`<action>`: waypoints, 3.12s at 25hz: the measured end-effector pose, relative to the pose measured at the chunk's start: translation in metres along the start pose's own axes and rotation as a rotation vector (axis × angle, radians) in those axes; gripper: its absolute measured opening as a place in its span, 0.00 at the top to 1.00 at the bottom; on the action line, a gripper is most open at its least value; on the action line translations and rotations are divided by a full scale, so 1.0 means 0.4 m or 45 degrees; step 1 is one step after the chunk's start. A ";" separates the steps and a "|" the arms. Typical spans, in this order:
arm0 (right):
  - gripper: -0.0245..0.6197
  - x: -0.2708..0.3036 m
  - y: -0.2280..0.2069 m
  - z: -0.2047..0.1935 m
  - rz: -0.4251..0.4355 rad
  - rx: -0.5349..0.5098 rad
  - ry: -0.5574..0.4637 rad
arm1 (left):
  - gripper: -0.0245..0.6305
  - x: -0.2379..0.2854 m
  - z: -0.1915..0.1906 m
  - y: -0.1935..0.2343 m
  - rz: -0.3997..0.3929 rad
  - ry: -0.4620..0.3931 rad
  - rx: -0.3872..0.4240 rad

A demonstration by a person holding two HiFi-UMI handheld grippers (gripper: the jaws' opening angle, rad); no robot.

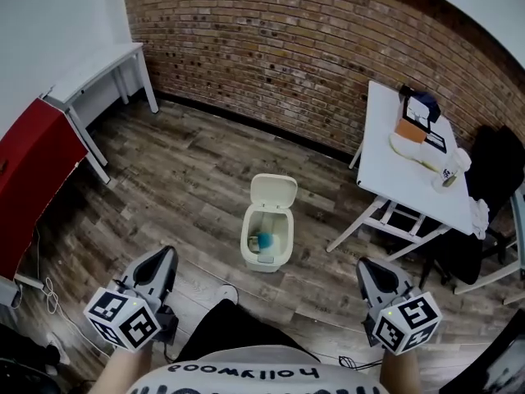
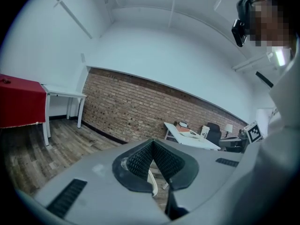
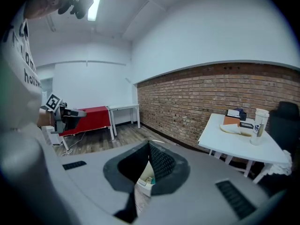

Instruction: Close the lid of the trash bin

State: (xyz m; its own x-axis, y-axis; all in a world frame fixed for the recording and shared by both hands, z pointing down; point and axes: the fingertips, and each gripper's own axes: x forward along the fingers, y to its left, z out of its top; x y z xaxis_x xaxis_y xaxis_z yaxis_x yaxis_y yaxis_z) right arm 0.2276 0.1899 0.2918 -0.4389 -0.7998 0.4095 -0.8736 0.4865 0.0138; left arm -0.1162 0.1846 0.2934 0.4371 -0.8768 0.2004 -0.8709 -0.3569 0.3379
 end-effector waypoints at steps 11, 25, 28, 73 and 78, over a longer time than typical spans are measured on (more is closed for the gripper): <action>0.95 0.211 -0.047 0.055 -0.094 0.013 0.084 | 0.96 0.225 0.061 0.134 -0.125 0.120 0.072; 0.95 0.458 -0.051 0.202 -0.262 0.085 0.060 | 0.96 0.505 0.243 0.354 -0.287 0.149 0.072; 0.95 0.462 -0.069 0.203 -0.306 0.091 0.083 | 0.96 0.548 0.254 0.359 -0.327 0.138 0.057; 0.95 0.796 -0.280 0.194 0.154 -0.134 0.287 | 0.96 0.629 0.190 0.381 0.143 0.234 -0.007; 0.95 0.893 -0.306 0.123 0.226 -0.162 0.342 | 0.96 0.563 0.163 0.382 0.261 0.345 0.109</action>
State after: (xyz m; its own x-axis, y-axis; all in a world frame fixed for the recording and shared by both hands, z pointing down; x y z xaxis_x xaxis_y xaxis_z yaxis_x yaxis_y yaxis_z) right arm 0.1674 -0.1725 0.3914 -0.4958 -0.5858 0.6412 -0.7481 0.6630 0.0272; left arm -0.1655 -0.0883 0.3302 0.2849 -0.8199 0.4966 -0.9574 -0.2179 0.1895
